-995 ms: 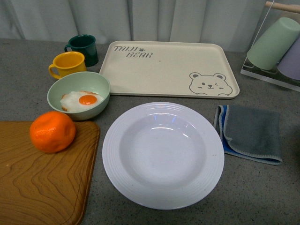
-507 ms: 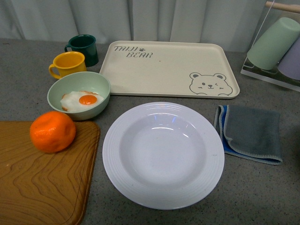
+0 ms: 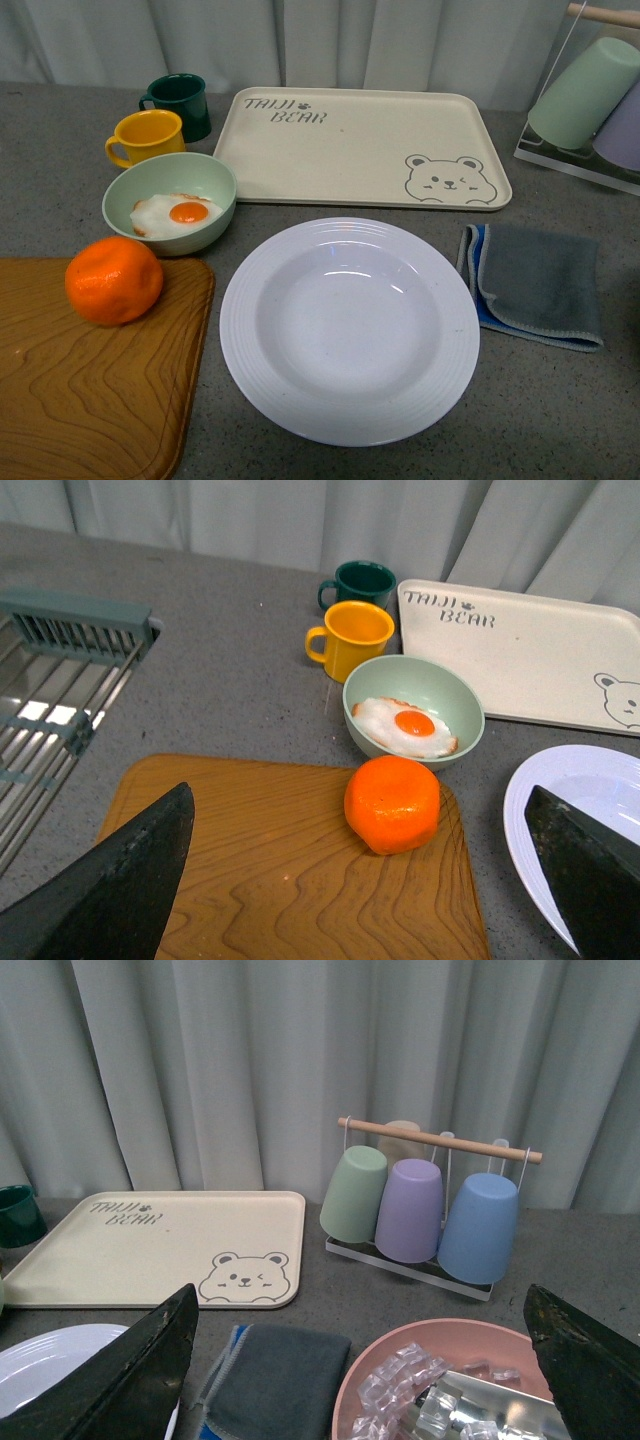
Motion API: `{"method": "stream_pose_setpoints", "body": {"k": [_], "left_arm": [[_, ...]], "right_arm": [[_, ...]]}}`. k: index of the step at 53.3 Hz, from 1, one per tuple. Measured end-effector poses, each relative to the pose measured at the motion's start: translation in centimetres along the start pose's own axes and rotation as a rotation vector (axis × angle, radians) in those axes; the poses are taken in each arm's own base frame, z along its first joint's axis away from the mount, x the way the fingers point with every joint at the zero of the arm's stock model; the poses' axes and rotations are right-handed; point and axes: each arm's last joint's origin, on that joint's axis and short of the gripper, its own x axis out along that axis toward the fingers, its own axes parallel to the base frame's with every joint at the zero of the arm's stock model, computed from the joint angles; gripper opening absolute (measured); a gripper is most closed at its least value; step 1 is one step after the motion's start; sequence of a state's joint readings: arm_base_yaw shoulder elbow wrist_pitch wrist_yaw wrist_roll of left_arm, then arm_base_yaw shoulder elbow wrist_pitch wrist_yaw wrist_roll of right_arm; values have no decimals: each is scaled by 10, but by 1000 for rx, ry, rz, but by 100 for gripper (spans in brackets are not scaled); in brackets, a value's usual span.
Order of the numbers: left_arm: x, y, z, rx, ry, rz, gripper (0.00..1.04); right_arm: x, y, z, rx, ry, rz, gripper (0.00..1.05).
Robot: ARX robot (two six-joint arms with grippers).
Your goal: Place orange and plate with both arms
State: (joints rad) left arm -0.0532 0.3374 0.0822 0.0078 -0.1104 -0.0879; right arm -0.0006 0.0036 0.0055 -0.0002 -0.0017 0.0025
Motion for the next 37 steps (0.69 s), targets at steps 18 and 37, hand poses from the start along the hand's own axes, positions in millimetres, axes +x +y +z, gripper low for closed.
{"method": "stream_pose_setpoints", "body": {"k": [18, 37], "left_arm": [[97, -29, 20, -35, 207, -114, 98], [169, -42, -12, -25, 581, -122, 98]], "right_arm": [[0, 0, 0, 0, 0, 0, 95], [0, 0, 0, 0, 0, 0, 95]]}}
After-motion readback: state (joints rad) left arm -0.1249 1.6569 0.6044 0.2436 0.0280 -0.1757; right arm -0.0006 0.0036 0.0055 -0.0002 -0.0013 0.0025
